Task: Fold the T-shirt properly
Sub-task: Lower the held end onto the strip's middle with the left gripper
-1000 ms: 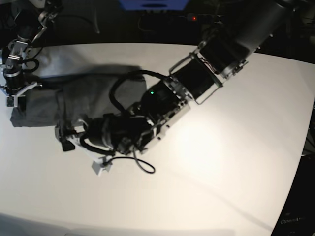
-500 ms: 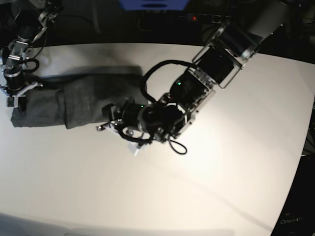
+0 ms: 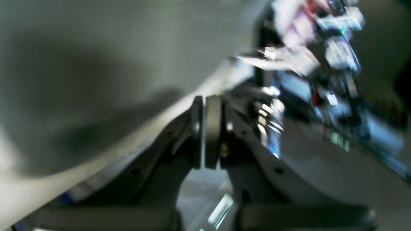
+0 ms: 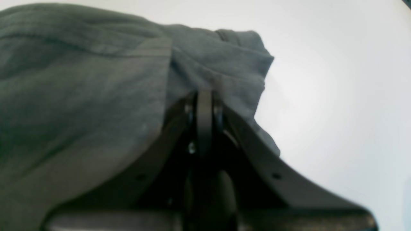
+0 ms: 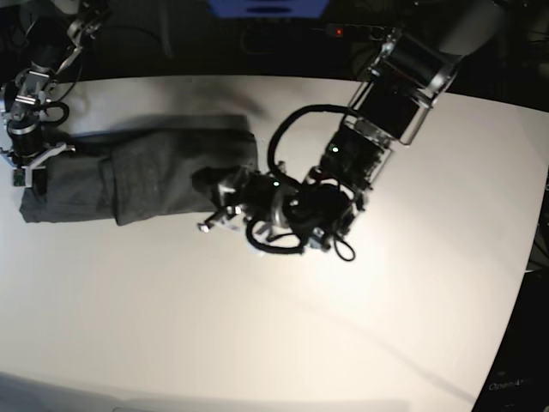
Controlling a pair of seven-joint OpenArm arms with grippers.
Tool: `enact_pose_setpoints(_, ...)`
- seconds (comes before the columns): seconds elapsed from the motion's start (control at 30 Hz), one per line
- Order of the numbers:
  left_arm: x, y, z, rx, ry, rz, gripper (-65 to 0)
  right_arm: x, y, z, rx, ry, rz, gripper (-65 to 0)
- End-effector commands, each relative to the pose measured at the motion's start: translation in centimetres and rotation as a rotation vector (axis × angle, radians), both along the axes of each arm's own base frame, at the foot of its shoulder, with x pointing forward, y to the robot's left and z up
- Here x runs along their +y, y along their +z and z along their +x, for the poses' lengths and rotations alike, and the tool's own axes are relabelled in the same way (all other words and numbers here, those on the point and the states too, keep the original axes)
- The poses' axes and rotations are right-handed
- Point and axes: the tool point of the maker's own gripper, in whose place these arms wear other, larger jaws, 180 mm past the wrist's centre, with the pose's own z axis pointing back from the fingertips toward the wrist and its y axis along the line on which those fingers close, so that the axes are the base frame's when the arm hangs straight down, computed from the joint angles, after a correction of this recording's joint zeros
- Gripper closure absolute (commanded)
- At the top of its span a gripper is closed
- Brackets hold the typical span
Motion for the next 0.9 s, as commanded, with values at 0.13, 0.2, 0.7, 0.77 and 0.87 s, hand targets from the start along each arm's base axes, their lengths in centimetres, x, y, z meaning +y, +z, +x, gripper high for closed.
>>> enact_pose_setpoints(0.13,-0.1,1.7,-0.2,-0.010,-0.037,-0.049,-1.9,5.7,-8.5,-7.5,0.480,0.125,0.084,-0.3)
enact_pose_setpoints(0.2,0.1,1.3,-0.2,-0.020,-0.036,-0.027,-1.9,5.8,-8.5,-7.5,0.480,0.126,0.085,-0.3)
enact_pose_setpoints(0.7,1.4,-4.5,-0.2,-0.109,-0.085,0.268,-1.9,5.8,-8.5,-7.3,0.479,0.125,0.085,-0.3)
enact_pose_setpoints(0.77,2.0,-5.1,0.1,-0.122,-0.076,0.303,-1.9,5.7,-8.5,-7.4,0.481,0.125,0.083,-0.3)
enact_pose_setpoints(0.87,2.7,-5.6,0.5,-0.147,-0.077,0.347,-1.9,5.5,-8.4,-7.2,0.478,0.123,0.080,-0.3)
